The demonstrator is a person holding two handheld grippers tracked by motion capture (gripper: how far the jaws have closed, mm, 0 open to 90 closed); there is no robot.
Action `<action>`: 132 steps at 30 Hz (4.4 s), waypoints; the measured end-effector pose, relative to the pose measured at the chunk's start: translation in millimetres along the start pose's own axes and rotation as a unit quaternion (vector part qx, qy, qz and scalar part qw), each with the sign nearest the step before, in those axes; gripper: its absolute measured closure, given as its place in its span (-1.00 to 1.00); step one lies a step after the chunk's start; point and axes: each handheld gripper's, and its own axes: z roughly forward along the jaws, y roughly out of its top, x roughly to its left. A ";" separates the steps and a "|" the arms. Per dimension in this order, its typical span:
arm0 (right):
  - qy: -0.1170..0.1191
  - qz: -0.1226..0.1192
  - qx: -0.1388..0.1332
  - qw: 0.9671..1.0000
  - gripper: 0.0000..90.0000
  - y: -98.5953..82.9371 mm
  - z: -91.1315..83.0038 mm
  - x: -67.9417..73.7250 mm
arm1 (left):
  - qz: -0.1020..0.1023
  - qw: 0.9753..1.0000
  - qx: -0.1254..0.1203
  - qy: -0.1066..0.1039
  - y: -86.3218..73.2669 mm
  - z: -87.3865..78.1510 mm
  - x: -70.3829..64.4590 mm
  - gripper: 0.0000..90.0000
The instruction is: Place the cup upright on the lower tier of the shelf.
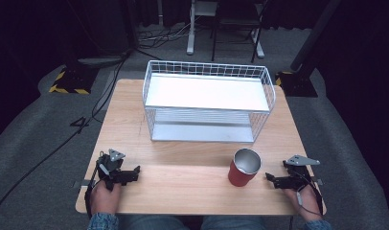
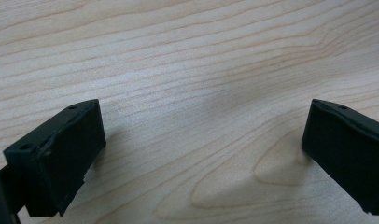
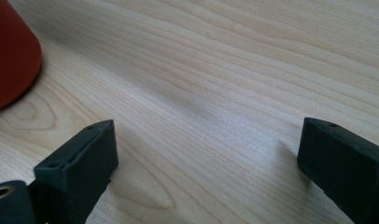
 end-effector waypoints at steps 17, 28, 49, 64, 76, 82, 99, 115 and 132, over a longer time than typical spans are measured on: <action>0.017 0.003 -0.039 0.999 -0.65 -2.7 -8.7 -4.2 | 0.000 1.000 0.000 0.000 0.0 0.0 0.0 -1.00; 0.040 -0.001 -0.111 0.993 -0.71 -1.0 -32.9 9.0 | 0.001 1.000 0.000 0.000 0.1 0.0 0.2 -1.00; 0.028 -0.009 -0.166 0.986 -0.73 3.6 -44.9 58.0 | -0.002 1.000 0.000 0.002 2.4 2.0 0.9 -1.00; 0.073 -0.024 -0.162 0.984 -0.75 9.9 -26.0 90.1 | -0.002 1.000 0.000 0.002 2.4 2.0 0.9 -1.00; 0.090 -0.031 -0.151 0.984 -0.75 13.3 -7.6 104.3 | -0.002 1.000 0.000 0.002 2.4 1.9 0.9 -1.00; 0.091 -0.036 -0.144 0.985 -0.75 16.3 0.0 108.0 | -0.002 1.000 0.000 0.002 2.3 1.9 0.9 -1.00; 0.080 -0.050 -0.140 0.986 -0.69 25.2 17.4 112.9 | -0.002 1.000 0.000 0.002 2.3 1.9 0.8 -1.00; 0.102 -0.049 -0.116 0.987 -0.64 30.6 24.0 107.8 | -0.002 1.000 0.000 0.002 2.3 1.9 0.8 -1.00; 0.091 -0.051 -0.116 0.988 -0.62 30.5 23.9 109.2 | -0.002 1.000 0.000 0.003 2.3 1.9 0.9 -1.00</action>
